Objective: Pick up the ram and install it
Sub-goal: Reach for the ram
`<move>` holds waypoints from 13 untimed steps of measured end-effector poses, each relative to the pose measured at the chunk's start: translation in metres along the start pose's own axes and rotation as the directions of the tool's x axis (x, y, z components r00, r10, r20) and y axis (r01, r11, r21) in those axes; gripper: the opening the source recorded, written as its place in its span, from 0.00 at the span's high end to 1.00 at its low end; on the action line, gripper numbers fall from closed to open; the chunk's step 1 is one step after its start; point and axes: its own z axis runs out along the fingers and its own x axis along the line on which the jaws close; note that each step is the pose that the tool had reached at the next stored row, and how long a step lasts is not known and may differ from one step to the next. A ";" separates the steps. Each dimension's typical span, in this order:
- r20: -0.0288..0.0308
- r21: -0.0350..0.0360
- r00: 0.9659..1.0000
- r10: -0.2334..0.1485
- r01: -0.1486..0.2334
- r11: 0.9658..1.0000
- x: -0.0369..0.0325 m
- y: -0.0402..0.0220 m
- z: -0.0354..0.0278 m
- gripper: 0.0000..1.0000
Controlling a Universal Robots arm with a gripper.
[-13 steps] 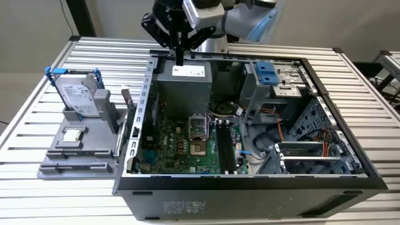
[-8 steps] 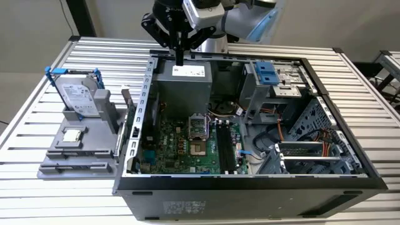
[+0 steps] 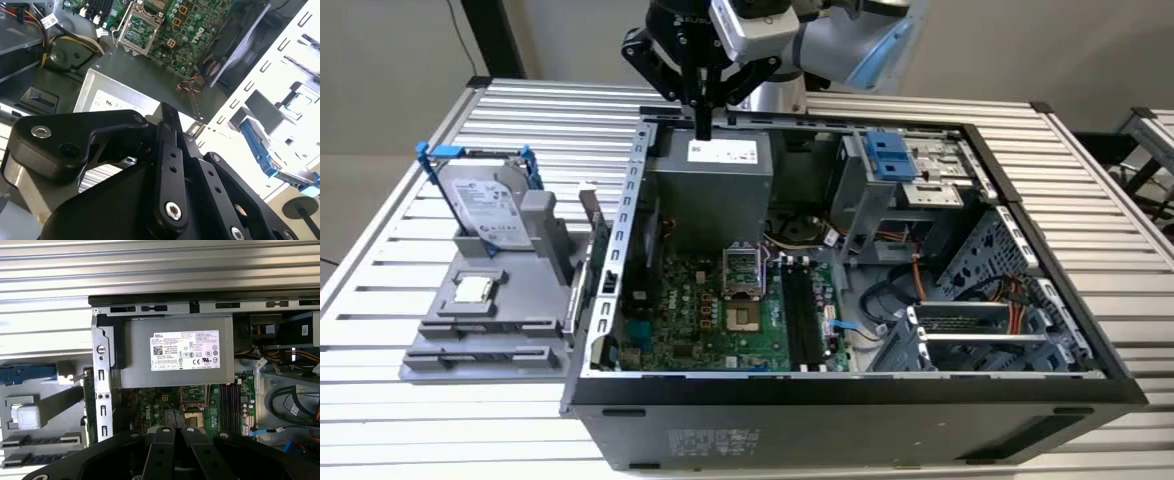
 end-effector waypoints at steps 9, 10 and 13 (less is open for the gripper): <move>0.000 0.000 1.000 0.000 0.000 1.000 0.0099 -0.0003 -0.0002 1.00; 0.000 0.000 1.000 0.000 0.000 1.000 0.0106 -0.0003 -0.0002 1.00; 0.000 0.000 1.000 0.000 0.000 1.000 0.0133 -0.0002 -0.0003 1.00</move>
